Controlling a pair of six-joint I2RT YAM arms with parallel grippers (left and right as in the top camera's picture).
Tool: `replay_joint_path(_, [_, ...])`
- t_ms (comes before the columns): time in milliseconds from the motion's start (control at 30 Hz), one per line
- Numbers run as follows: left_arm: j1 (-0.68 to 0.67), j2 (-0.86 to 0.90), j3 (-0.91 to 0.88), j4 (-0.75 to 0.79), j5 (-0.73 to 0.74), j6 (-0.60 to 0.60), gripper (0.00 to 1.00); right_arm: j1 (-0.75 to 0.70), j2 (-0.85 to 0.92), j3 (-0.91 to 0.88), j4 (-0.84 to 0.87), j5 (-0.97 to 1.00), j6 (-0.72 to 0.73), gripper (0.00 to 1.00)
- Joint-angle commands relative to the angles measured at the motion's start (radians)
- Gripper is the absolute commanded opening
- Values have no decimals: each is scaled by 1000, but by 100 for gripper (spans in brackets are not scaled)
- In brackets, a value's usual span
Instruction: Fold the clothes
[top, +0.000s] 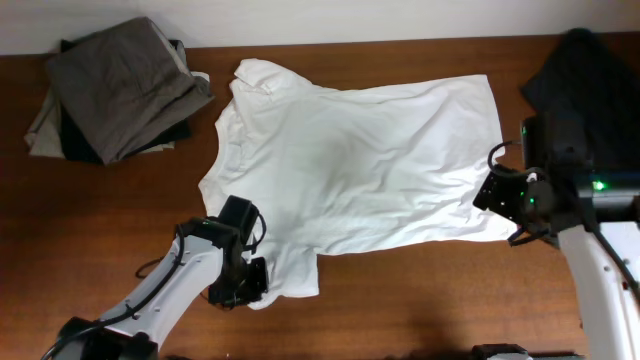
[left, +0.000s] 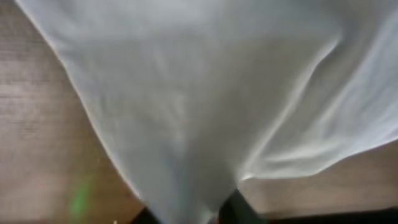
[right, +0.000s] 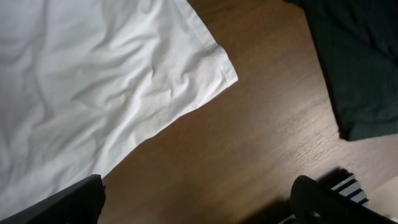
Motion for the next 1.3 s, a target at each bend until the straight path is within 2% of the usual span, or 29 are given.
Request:
replay_joint_path(0, [-3,-14,-7,-29,16,2,2,-71,25,-69,20,23,65,99])
replay_joint_path(67, [-3,-42,-7,-29,16,2,1,-154,43,-138,73,-38,60,99])
replay_joint_path(167, [-3,-91,-7,-34,16,-7,1,-257,90,-237,193,-198,-83,99])
replay_joint_path(233, [-3,-150,-5,-51,20,-43,1,-280,151,-261,227,-264,-90,99])
replay_joint_path(400, [-3,-308,1,-65,19,-47,1,-280,253,-262,264,-252,-90,99])
replay_joint_path(533, [-3,-324,1,-64,-23,-51,1,-280,263,-289,333,-222,-90,99])
replay_joint_path(567, [-3,-324,1,-60,-27,-50,1,-280,265,-289,336,-231,-90,92])
replay_joint_path(600, [-3,-324,1,-50,-40,-50,1,-280,269,-291,344,-232,-90,76])
replay_joint_path(767, [-3,-323,1,-48,-79,-50,1,-280,290,-378,436,-212,-79,70])
replay_joint_path(933, [-3,-319,1,-49,-80,-49,1,-280,380,-449,568,-210,-78,54])
replay_joint_path(1033, [-3,-319,1,-50,-84,-42,1,-280,469,-449,633,-210,-74,47])
replay_joint_path(1133, [-3,-319,1,-49,-84,-43,1,-280,486,-449,642,-210,-75,41])
replay_joint_path(1200, [-3,-319,1,-50,-84,-42,1,-280,486,-449,640,-208,-75,27])
replay_joint_path(1267, [-3,-319,1,-49,-84,-43,1,-280,485,-449,632,-202,-52,6])
